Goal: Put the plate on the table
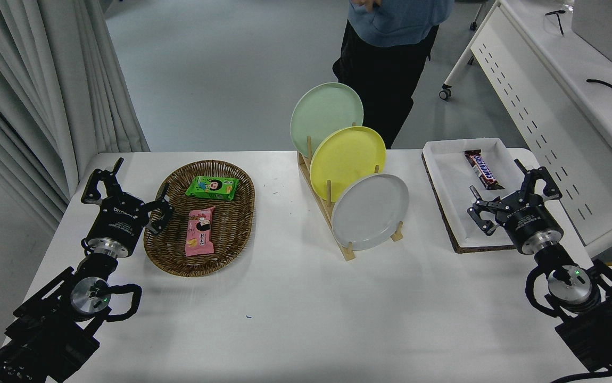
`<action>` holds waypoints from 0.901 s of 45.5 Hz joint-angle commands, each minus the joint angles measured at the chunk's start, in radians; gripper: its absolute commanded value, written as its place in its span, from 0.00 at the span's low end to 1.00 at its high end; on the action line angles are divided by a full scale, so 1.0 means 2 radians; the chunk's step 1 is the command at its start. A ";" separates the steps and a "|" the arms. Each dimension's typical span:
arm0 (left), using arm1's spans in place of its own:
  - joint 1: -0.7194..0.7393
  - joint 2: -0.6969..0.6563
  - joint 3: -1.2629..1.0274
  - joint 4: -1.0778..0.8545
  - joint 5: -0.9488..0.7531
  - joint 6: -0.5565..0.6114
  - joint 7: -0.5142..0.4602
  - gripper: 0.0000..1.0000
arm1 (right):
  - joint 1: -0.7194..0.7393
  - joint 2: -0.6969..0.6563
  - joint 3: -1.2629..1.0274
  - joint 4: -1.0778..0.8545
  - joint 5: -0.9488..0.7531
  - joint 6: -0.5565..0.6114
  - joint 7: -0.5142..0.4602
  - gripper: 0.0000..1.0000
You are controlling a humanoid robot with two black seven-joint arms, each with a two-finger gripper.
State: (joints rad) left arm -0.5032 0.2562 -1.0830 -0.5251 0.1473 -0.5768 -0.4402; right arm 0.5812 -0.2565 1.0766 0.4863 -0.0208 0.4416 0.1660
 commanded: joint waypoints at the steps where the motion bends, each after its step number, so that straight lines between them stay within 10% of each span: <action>1: 0.000 0.000 0.000 -0.001 0.000 0.000 0.000 1.00 | 0.000 0.002 -0.001 0.000 0.000 -0.001 0.001 0.99; 41: 0.000 0.000 0.000 0.000 0.000 0.000 0.000 1.00 | -0.001 0.001 0.000 -0.008 0.000 -0.002 0.001 0.99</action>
State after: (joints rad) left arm -0.5032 0.2562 -1.0830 -0.5255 0.1472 -0.5768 -0.4402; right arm 0.5775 -0.2533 1.0773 0.4749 -0.0201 0.4378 0.1671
